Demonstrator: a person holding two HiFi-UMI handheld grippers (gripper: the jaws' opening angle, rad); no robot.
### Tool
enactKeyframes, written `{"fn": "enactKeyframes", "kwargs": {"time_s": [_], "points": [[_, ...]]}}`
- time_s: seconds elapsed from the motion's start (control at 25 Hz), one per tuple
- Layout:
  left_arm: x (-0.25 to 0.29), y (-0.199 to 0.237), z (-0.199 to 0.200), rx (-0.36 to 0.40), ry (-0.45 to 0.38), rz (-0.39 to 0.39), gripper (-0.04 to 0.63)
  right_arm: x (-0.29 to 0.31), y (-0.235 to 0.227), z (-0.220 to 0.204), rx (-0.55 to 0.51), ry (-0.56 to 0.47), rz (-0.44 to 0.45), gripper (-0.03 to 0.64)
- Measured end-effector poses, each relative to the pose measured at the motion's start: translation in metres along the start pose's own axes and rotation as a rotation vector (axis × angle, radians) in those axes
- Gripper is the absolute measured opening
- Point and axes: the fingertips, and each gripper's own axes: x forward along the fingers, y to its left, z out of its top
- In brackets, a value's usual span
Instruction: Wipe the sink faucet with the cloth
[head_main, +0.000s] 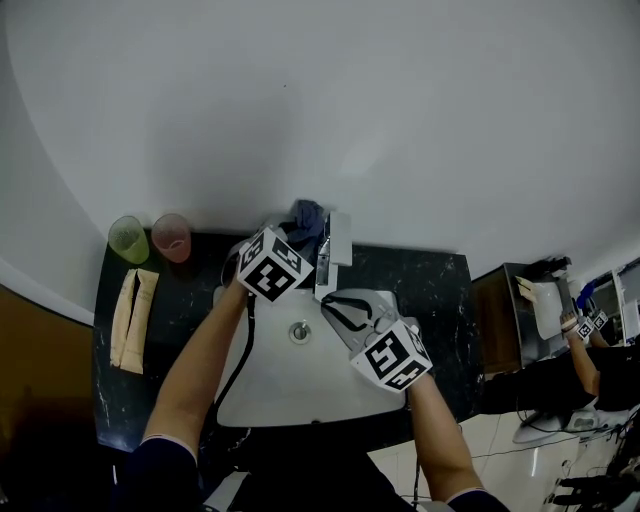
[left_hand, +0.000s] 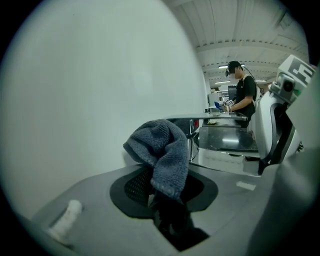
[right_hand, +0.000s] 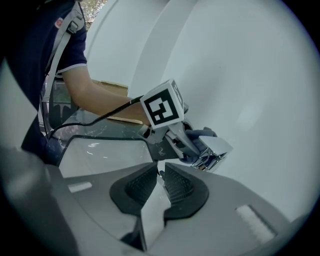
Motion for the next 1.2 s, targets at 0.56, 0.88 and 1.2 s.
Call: {"fn": "enactKeyframes", "kwargs": {"time_s": [0.56, 0.88, 1.2], "points": [[0.027, -0.006, -0.045, -0.039, 0.119, -0.026, 0.107, -0.001, 0.0, 0.0, 0.015, -0.012, 0.003, 0.054], [0.03, -0.012, -0.057, -0.077, 0.142, -0.046, 0.101, 0.0, 0.0, 0.0, 0.019, -0.016, 0.002, 0.054], [0.02, -0.025, -0.064, -0.106, 0.147, -0.063, 0.1, 0.0, 0.0, 0.002, 0.017, -0.028, 0.009, 0.054]]}}
